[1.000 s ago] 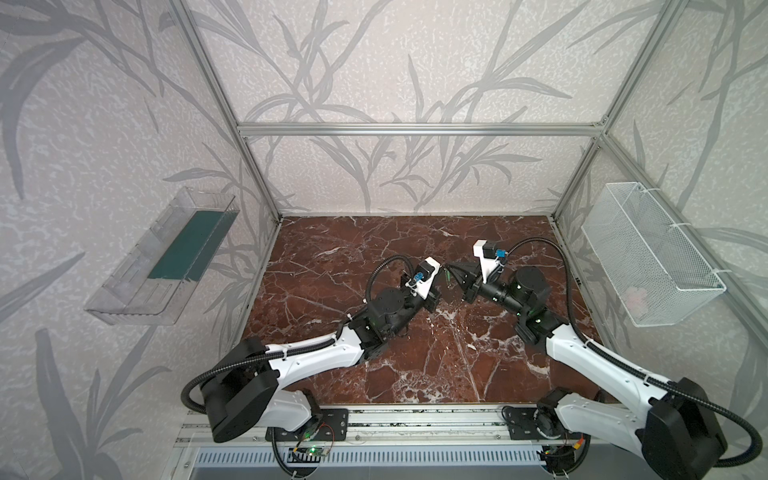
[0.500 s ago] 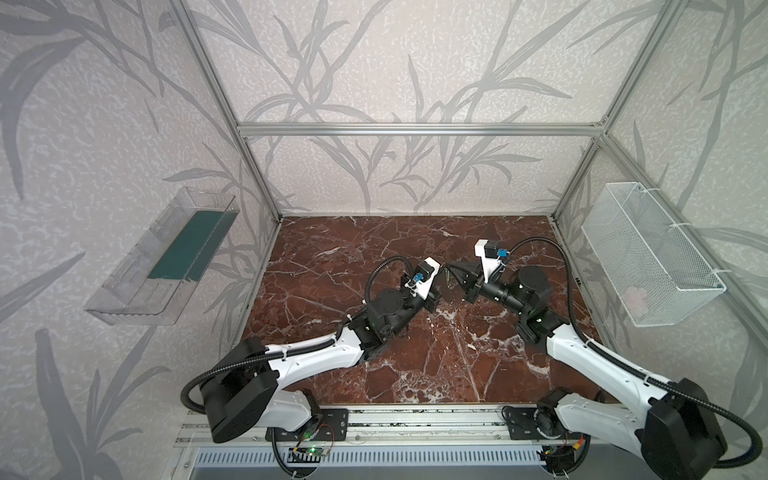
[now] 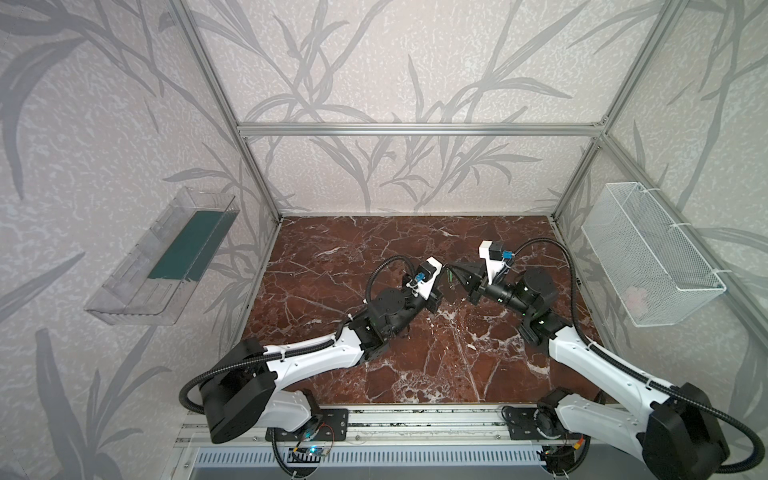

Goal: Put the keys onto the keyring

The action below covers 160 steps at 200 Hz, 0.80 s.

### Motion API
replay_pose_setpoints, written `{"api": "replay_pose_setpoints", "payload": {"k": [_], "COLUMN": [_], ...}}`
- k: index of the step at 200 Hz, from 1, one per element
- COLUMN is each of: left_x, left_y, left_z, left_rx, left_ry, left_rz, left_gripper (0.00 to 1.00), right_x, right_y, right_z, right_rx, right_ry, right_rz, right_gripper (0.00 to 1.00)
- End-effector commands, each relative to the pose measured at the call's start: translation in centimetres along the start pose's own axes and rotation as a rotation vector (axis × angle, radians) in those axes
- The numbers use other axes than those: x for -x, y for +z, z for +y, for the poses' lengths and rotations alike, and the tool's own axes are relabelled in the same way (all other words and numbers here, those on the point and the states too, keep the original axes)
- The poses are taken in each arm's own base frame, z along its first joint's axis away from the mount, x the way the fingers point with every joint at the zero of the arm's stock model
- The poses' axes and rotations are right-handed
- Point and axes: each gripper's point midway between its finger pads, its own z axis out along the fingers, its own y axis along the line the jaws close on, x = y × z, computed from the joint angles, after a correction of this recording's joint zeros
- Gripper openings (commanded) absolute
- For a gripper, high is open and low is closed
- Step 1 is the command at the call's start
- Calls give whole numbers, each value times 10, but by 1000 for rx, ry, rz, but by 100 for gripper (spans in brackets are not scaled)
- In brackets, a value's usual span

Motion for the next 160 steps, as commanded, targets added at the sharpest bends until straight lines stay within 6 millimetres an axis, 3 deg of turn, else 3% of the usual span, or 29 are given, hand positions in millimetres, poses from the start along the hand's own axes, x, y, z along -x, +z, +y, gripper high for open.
{"api": "replay_pose_setpoints", "payload": {"k": [1, 58, 106, 160], "left_x": [7, 7, 4, 0], "left_y": [4, 6, -3, -18], "left_z": [-7, -1, 10, 9], "left_rx": [-18, 18, 49, -2], "left_ry": [-4, -14, 61, 134], "left_rz": [6, 27, 90, 127], "left_gripper": [0, 0, 0, 0], "right_x": [30, 32, 17, -1], "right_y": [-6, -9, -11, -2], "right_z": [18, 19, 6, 7], "right_rx": [62, 57, -13, 67], "right_ry": [-77, -106, -121, -65], "right_rz": [-99, -101, -4, 46], "right_gripper": [0, 0, 0, 0]}}
